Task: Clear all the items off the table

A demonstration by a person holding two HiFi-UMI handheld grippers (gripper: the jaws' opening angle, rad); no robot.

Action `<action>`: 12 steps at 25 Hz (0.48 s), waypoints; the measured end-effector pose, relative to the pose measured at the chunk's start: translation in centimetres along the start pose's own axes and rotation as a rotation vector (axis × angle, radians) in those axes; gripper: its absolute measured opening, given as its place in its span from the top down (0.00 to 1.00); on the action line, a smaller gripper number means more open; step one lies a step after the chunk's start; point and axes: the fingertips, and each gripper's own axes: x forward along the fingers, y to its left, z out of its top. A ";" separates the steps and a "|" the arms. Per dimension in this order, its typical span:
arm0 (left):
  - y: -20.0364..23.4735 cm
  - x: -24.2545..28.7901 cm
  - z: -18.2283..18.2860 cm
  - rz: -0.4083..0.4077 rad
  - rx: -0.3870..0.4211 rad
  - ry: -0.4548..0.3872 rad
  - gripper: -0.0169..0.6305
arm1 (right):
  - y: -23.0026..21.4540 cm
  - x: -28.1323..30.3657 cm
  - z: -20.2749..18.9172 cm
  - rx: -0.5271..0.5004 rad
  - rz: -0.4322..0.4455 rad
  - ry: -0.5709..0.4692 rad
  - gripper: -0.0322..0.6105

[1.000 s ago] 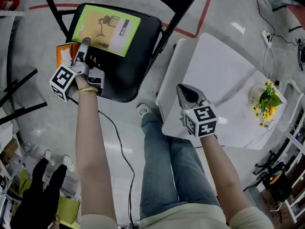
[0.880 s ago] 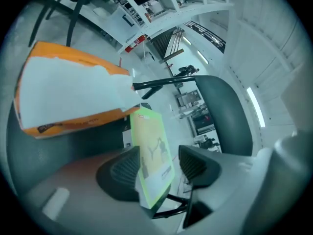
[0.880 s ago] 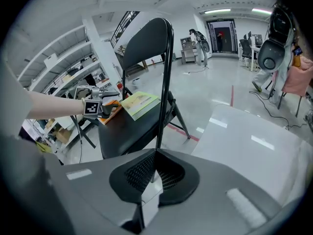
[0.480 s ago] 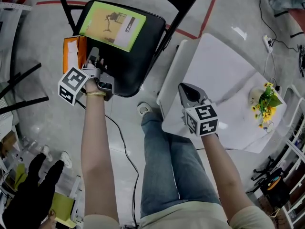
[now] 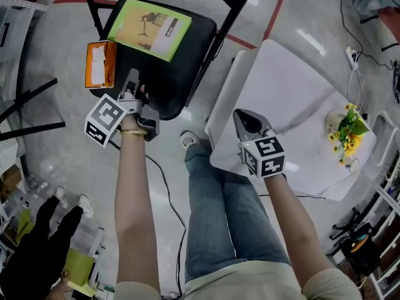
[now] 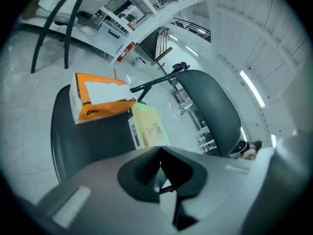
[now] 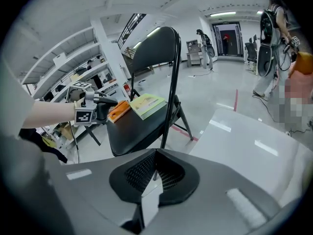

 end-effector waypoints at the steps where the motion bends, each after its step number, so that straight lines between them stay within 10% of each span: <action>1: -0.1 -0.3 -0.3 0.001 0.004 0.001 0.96 | 0.0 -0.2 -0.1 -0.002 0.002 -0.001 0.95; 12: -2.2 -3.6 -3.6 -0.018 0.090 0.006 0.96 | 0.0 -2.2 -1.7 -0.012 0.013 0.003 0.95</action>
